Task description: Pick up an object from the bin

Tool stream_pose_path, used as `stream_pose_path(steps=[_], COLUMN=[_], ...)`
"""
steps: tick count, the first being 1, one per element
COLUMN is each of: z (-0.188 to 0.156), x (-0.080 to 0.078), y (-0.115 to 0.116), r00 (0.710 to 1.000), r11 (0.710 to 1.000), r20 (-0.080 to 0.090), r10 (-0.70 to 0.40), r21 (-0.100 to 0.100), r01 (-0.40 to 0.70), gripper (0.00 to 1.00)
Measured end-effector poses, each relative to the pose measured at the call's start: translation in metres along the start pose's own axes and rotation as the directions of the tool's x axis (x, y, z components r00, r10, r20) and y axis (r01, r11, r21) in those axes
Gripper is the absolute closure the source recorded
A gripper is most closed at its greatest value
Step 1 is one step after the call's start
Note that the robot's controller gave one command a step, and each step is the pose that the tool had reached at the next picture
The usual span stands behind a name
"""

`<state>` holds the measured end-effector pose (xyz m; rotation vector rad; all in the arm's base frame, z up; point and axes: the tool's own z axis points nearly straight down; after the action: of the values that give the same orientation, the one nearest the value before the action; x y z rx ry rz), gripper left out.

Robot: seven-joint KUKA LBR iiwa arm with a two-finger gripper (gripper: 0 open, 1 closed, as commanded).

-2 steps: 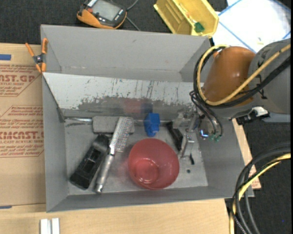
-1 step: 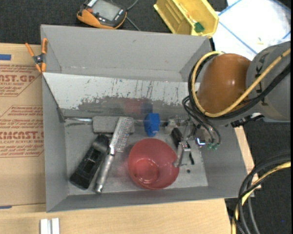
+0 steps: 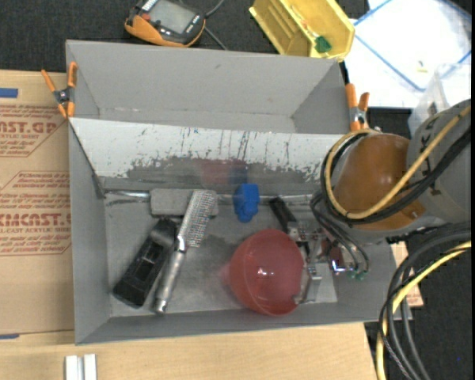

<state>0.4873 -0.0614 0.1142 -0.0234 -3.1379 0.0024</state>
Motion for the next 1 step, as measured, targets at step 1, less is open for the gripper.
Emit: stream_pose_path(steps=[1], z=[0.0054], x=[-0.0107], y=[0.0150], r00=[0.984], r11=[0.985], r20=[0.047], r10=[-0.174], r21=[0.003], r01=[0.174], gripper=[1.00])
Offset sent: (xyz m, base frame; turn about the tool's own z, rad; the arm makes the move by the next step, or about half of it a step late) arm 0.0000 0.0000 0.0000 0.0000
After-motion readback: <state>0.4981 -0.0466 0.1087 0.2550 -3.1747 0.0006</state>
